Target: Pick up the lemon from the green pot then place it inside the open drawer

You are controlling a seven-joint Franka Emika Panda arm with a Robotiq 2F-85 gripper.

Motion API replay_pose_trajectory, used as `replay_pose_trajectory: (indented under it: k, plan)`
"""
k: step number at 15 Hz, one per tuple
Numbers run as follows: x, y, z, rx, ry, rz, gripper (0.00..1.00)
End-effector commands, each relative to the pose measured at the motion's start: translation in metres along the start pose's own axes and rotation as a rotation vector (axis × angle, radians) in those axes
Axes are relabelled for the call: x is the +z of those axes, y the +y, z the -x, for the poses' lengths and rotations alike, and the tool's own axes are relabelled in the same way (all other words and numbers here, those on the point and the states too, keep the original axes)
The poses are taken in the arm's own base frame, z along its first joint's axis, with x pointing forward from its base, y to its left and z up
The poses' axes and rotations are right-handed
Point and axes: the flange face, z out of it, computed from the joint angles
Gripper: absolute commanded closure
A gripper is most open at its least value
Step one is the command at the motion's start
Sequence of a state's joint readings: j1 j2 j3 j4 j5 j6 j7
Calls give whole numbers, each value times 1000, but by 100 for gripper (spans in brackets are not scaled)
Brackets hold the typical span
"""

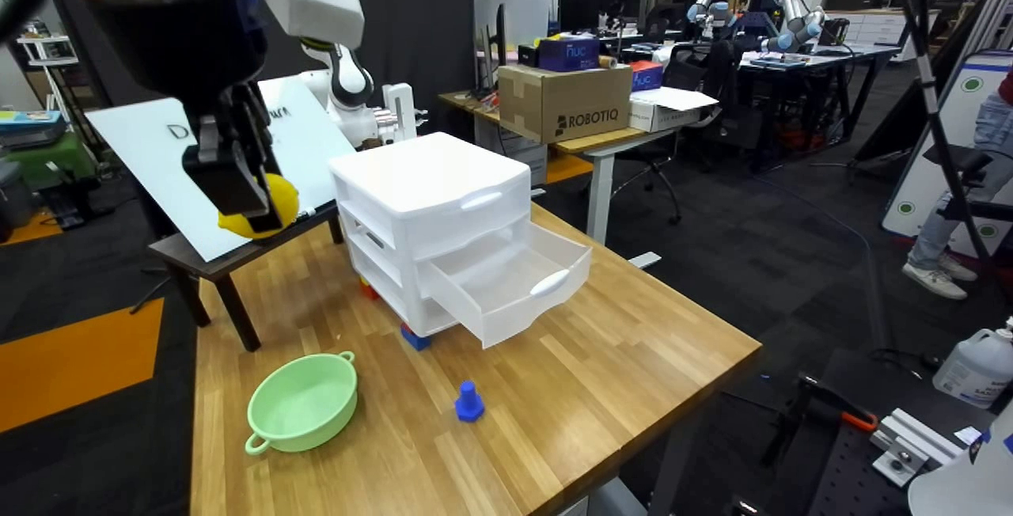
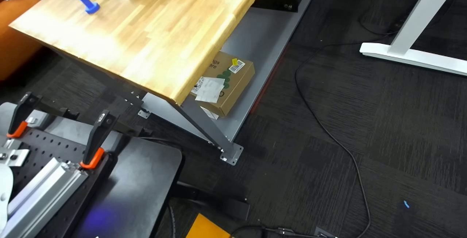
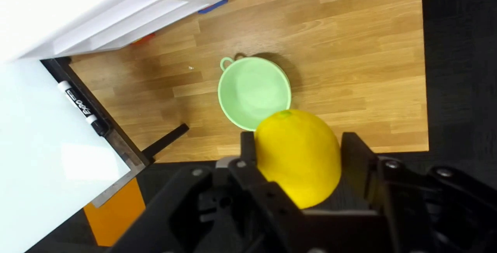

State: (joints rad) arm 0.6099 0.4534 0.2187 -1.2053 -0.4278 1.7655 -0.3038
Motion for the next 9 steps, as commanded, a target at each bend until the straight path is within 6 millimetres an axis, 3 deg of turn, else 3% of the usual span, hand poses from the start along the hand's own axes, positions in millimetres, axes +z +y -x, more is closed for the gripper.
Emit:
replay_pose_trajectory:
  k: [1, 9]
  plan:
    - [-3, 0, 24, 79, -11, 9, 68]
    - [-9, 7, 80, 284, 17, 33, 68]
